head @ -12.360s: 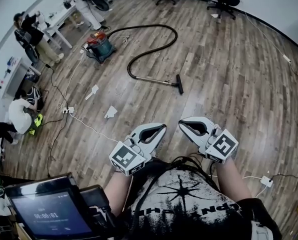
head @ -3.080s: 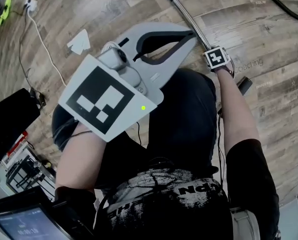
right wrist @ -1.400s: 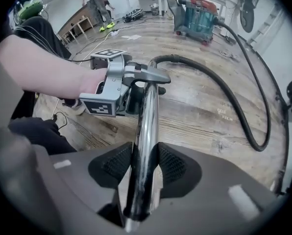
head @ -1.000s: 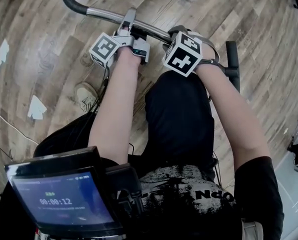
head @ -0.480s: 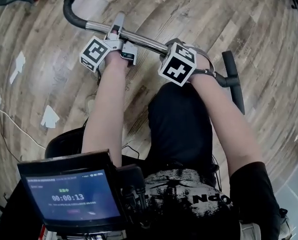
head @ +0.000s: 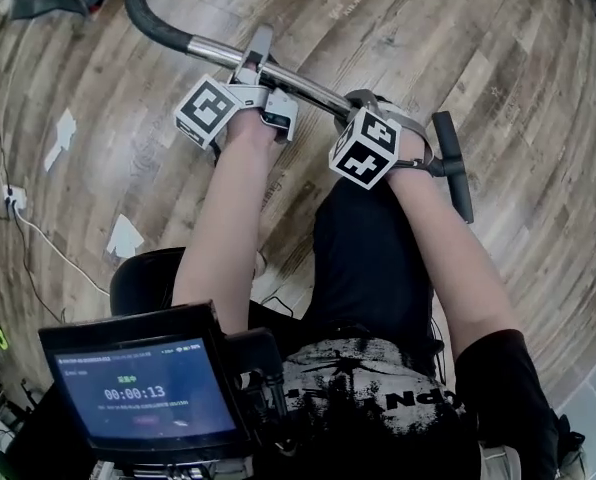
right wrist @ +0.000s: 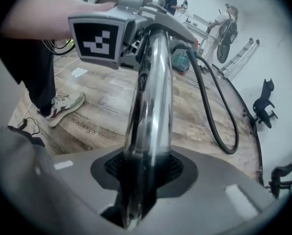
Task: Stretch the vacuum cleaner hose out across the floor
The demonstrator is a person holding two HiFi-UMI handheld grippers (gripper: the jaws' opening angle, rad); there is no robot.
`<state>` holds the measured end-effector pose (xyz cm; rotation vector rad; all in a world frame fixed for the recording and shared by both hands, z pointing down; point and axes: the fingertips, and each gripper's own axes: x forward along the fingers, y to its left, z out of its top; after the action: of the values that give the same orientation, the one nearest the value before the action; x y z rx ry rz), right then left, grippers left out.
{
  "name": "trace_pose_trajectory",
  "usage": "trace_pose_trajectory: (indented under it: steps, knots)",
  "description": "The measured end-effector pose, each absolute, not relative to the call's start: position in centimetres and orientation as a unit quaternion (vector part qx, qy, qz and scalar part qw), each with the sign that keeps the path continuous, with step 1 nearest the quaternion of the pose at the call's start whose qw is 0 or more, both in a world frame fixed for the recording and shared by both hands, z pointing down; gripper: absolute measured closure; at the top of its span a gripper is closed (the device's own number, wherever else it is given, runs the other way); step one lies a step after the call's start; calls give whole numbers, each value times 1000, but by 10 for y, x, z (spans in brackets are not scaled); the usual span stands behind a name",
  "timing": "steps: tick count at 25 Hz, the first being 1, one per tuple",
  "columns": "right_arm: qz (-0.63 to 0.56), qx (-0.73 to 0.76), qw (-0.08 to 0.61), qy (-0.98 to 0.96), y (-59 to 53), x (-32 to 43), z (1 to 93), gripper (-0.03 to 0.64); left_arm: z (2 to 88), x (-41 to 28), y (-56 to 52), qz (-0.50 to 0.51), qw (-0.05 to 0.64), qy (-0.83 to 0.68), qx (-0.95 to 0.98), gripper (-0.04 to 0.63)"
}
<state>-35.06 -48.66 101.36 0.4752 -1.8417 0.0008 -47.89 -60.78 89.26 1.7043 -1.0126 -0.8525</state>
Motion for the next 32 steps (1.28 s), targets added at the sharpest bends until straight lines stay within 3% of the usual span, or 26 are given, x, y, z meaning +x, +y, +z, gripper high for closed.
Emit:
trace_pose_trajectory:
  steps: [4,8,16,23,32]
  knots:
    - [2,239,573,-784,-507,-371,997,543,858,-484,-622,-322,469,-413,711,554]
    - [34,257,557,-789,-508,-385,958,561,822,-490,-628,-298,482,-417,710,552]
    - [170,227,554,-783,-432,-373,759,561,642,-457,-596,-218,483,-409,743,486]
    - [218,206,563,-770,-362,-337,601,558,500,-420,-543,-236,575,-377,686,549]
    - [208,201,516,-806,-289,-271,500,546,383,-338,-469,-197,549,-392,711,552]
